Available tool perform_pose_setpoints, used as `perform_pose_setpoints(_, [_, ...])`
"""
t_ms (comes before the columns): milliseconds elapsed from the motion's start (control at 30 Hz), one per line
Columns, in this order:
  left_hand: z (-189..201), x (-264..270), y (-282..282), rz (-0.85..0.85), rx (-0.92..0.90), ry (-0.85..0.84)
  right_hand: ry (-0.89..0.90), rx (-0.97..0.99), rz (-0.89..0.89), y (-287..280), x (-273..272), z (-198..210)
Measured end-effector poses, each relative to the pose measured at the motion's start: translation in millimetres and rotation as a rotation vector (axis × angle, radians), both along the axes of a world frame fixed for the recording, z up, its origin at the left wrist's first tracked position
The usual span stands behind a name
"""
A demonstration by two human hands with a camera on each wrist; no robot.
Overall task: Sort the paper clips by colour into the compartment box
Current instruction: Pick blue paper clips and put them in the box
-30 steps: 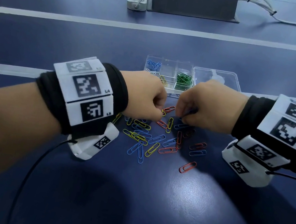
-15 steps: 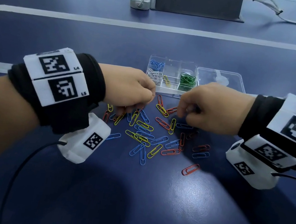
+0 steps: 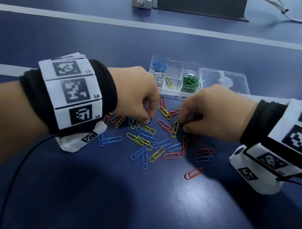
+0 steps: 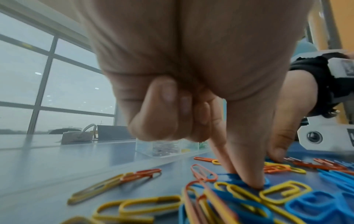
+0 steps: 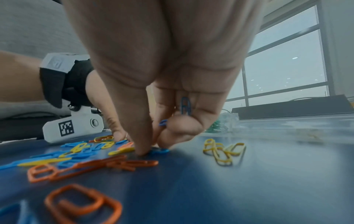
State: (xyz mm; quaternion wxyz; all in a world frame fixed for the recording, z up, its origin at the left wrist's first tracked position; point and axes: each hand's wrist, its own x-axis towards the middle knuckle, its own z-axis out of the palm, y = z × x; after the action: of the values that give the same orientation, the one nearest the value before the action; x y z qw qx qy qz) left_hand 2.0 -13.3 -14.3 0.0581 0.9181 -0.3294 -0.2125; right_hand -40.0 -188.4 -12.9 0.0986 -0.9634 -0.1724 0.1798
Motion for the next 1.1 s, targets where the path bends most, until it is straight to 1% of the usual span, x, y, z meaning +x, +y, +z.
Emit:
perform_pose_setpoints(133, [-1,-2,0,-0.053,0.043,-0.019,-0.011,-0.001,0.004,3,-2,-1])
perform_pose_setpoints(200, [-2,-3,1,-0.053,0.057,-0.015,-0.009,-0.001,-0.003,5,-3,-2])
perform_pose_setpoints(333, [4,-2,4,0.046,-0.001,0.049,-0.008,-0.011,-0.007,7,-1,-2])
perform_pose_setpoints(533, [12,15,7,0.141,-0.11,0.077,-0.018,-0.03,0.011,5,2,1])
perform_pose_setpoints(600, [14,26,6,0.164,-0.137,0.043,-0.024,-0.038,0.024,5,1,3])
perform_pose_setpoints(700, [16,44,-2,0.179,-0.147,-0.076,-0.03,-0.05,0.044,8,-2,5])
perform_pose_setpoints(833, [18,63,-17,0.144,-0.095,-0.212,-0.035,-0.07,0.062,11,-2,4])
perform_pose_setpoints(967, [20,70,-32,0.099,-0.073,-0.279,-0.016,-0.056,0.004,10,2,6])
perform_pose_setpoints(1100, [19,72,-38,0.08,-0.047,-0.283,-0.051,-0.019,-0.049,9,9,12])
